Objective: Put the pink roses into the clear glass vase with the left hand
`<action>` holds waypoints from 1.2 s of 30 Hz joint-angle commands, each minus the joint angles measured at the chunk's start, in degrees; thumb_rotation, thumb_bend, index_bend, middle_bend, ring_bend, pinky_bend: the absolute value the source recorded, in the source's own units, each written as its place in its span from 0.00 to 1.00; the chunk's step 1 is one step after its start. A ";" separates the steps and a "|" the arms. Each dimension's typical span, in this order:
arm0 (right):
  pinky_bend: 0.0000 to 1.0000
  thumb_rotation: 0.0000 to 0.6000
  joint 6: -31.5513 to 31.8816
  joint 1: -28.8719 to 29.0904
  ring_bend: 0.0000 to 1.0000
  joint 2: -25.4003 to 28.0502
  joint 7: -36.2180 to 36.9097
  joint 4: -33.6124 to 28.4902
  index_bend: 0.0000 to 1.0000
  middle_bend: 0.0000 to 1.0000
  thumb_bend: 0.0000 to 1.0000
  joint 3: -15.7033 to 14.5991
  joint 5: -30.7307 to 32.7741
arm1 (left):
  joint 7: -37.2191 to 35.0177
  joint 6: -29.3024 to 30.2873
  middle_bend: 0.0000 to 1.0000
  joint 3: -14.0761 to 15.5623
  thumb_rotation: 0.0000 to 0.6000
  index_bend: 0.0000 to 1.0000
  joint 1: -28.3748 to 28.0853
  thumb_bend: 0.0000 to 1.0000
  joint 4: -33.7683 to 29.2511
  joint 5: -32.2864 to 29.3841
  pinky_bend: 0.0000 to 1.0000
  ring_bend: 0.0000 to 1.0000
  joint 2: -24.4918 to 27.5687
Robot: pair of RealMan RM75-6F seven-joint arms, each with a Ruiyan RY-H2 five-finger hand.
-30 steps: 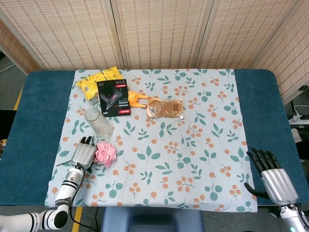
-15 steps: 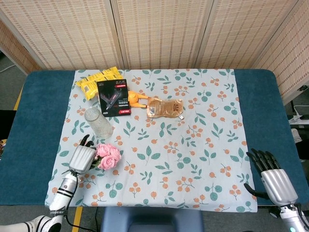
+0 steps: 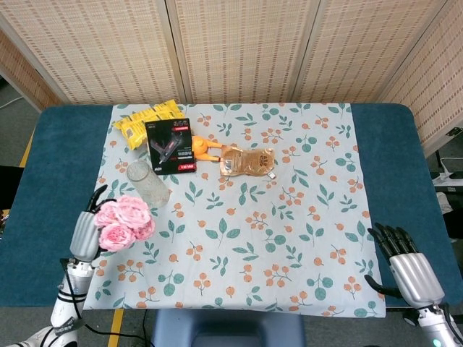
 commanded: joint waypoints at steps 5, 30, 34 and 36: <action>0.00 0.80 -0.41 0.16 0.00 0.01 -0.11 -0.06 0.00 0.00 0.19 0.39 0.96 | -9.82 -4.64 0.79 -17.11 1.00 0.80 -8.61 0.54 -4.20 -5.56 0.09 0.37 2.89; 0.00 0.79 -1.26 0.38 0.00 -0.52 -1.34 0.26 0.00 0.00 0.19 2.02 5.17 | -21.30 -16.24 0.78 -24.60 1.00 0.80 -23.06 0.51 19.08 -12.08 0.07 0.38 -4.46; 0.00 0.79 -0.82 0.17 0.00 -0.52 -1.46 0.22 0.00 0.00 0.19 2.16 5.33 | -22.09 -15.76 0.78 -23.25 1.00 0.80 -23.01 0.51 22.22 -11.47 0.08 0.38 -5.68; 0.00 0.79 -0.91 0.18 0.00 -0.46 -1.38 0.18 0.00 0.00 0.19 2.02 5.16 | -22.72 -16.00 0.78 -22.77 1.00 0.80 -23.08 0.51 23.82 -11.58 0.08 0.38 -6.48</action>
